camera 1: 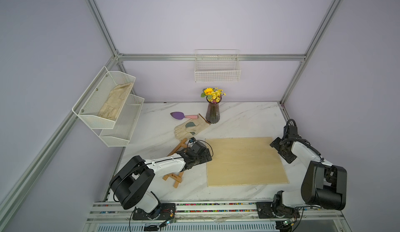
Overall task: Assemble the easel
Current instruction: Move the drawing board to the center of the board.
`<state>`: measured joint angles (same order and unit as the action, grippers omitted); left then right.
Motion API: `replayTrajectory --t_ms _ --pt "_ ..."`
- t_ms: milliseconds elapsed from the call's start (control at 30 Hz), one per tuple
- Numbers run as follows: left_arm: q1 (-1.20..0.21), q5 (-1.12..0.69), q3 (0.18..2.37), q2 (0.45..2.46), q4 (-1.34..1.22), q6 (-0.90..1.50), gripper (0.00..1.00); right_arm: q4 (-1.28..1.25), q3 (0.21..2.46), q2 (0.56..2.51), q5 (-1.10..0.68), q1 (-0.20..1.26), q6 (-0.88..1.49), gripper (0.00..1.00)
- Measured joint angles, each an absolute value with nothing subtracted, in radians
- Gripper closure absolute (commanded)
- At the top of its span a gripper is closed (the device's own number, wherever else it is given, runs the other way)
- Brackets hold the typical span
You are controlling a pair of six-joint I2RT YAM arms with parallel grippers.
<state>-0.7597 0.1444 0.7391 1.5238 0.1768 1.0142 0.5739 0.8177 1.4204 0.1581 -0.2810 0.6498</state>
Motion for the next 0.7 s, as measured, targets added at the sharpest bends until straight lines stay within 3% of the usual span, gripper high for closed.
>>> replayTrajectory --t_ms 700 --pt "-0.702 0.288 0.844 1.59 0.368 1.04 0.0 0.54 0.727 1.435 0.006 -0.312 0.641 0.03"
